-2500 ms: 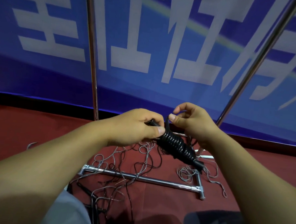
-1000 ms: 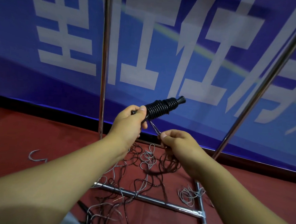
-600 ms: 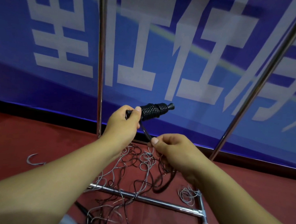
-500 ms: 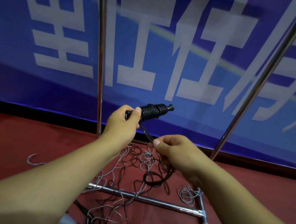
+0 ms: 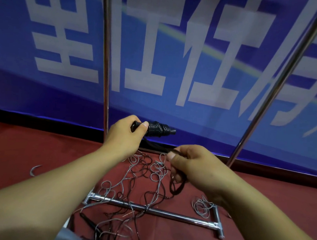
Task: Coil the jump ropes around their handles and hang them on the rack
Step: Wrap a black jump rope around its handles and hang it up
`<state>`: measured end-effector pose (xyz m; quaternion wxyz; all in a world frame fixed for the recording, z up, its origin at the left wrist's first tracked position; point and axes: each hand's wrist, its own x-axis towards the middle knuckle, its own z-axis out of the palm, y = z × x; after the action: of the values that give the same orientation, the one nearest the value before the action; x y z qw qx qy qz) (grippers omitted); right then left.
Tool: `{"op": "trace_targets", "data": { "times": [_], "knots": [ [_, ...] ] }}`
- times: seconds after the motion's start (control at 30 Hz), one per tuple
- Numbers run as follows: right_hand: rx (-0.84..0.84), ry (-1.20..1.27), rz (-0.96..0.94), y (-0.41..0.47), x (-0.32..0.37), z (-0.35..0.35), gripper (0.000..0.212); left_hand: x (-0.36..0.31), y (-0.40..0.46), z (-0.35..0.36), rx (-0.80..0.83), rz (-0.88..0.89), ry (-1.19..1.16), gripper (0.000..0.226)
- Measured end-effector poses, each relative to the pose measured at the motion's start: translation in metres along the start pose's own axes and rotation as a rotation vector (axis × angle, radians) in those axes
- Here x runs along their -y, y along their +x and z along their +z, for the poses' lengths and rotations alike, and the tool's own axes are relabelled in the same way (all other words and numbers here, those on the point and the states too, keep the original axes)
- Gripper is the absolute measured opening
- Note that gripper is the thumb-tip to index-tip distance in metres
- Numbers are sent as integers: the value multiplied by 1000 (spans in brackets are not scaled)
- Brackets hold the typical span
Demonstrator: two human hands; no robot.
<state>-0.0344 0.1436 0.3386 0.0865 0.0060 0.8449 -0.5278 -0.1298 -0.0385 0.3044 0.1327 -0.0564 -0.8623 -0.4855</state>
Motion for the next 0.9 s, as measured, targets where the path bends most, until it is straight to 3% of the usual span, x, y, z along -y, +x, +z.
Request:
{"op": "trace_targets", "data": {
  "times": [0.4, 0.77, 0.9],
  "knots": [
    [-206, -145, -118, -3, 3, -6, 29, 6, -6, 0, 211, 116, 172, 29],
    [-314, -67, -148, 10, -7, -17, 29, 1, -14, 5, 414, 169, 208, 27],
    [-423, -166, -191, 18, -13, -24, 27, -3, -18, 4, 481, 188, 186, 29]
  ]
}}
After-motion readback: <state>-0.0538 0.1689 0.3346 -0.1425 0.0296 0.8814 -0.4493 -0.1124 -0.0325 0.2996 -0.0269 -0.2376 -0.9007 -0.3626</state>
